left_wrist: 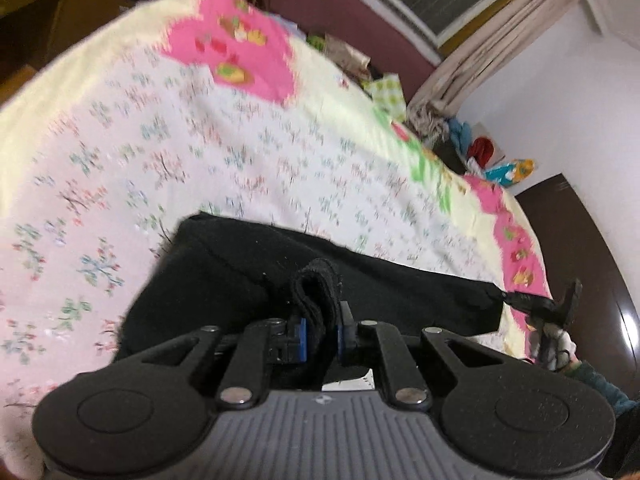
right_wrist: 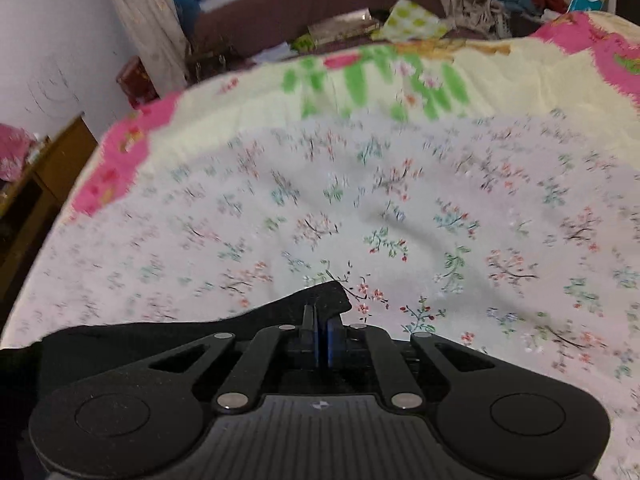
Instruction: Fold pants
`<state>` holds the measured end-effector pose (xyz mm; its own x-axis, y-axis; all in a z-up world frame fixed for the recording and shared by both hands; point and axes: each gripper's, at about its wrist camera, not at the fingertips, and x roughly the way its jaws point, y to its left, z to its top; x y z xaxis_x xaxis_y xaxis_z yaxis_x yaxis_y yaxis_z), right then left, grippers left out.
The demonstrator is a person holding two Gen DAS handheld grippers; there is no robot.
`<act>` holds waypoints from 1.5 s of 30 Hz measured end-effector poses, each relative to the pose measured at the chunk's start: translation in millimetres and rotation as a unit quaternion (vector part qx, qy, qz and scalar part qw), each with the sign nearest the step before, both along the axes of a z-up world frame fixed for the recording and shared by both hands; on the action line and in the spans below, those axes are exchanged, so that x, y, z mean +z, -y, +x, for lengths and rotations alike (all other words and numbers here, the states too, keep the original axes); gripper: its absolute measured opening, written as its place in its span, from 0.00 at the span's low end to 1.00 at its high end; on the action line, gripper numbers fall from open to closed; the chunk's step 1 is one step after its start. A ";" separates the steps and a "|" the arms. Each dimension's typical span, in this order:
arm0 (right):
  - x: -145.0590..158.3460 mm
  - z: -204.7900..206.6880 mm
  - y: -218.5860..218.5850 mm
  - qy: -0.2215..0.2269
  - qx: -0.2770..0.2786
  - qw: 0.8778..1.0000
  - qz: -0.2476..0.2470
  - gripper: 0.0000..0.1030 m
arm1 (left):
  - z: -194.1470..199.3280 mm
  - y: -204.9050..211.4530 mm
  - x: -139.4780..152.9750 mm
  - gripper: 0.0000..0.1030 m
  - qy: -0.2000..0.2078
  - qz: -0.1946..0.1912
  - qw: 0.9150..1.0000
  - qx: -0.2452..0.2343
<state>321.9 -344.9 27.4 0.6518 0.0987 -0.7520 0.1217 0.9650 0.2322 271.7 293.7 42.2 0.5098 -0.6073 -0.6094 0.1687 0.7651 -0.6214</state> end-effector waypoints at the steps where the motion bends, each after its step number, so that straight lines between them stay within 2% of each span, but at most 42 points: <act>1: 8.3 -8.2 1.2 0.004 0.001 1.000 -0.003 0.00 | -5.3 -3.8 6.3 0.21 0.005 0.001 1.000 0.005; 9: 38.1 -60.8 7.2 0.015 -0.023 1.000 -0.009 0.00 | -54.0 -37.6 43.6 0.21 0.034 -0.012 0.998 0.049; 16: 68.7 -109.0 10.5 0.045 -0.039 0.998 -0.027 0.00 | -89.8 -68.0 49.9 0.21 0.066 -0.031 0.993 0.092; 19: 72.9 -136.1 13.6 0.060 -0.052 0.996 -0.031 0.00 | -111.4 -78.6 45.9 0.21 0.076 -0.038 0.990 0.112; 24: 51.0 -177.2 15.8 0.062 -0.070 0.995 -0.040 0.00 | -144.8 -92.9 14.8 0.21 0.070 -0.047 0.985 0.148; 27: 24.3 -208.7 18.8 0.068 -0.084 0.994 -0.030 0.00 | -172.2 -100.4 -12.5 0.21 0.057 -0.049 0.981 0.176; 32: -37.5 -260.4 28.1 0.046 -0.135 0.990 -0.019 0.00 | -224.0 -119.8 -62.6 0.21 0.041 -0.066 0.966 0.247; 35: -58.3 -274.9 26.2 0.053 -0.139 0.989 -0.022 0.00 | -242.5 -124.4 -80.3 0.21 0.050 -0.072 0.959 0.270; 38: -54.9 -287.6 23.3 0.092 -0.137 0.986 -0.022 0.00 | -258.6 -123.1 -86.2 0.21 0.072 -0.091 0.952 0.283; 40: -49.4 -299.9 24.9 0.109 -0.145 0.982 -0.051 0.00 | -264.5 -120.1 -87.0 0.21 0.083 -0.108 0.948 0.289; 41: -45.6 -304.8 22.7 0.111 -0.148 0.978 -0.098 0.00 | -264.0 -117.0 -86.1 0.21 0.083 -0.105 0.948 0.289; 42: -43.7 -307.8 23.0 0.110 -0.151 0.975 -0.121 0.00 | -261.6 -111.6 -85.8 0.21 0.078 -0.091 0.952 0.282; 44: -37.6 -312.3 24.4 0.112 -0.162 0.973 -0.123 0.00 | -257.4 -104.5 -84.7 0.21 0.074 -0.068 0.958 0.269; 45: -32.5 -314.4 22.9 0.121 -0.163 0.972 -0.117 0.03 | -257.8 -104.3 -85.8 0.21 0.073 -0.072 0.958 0.268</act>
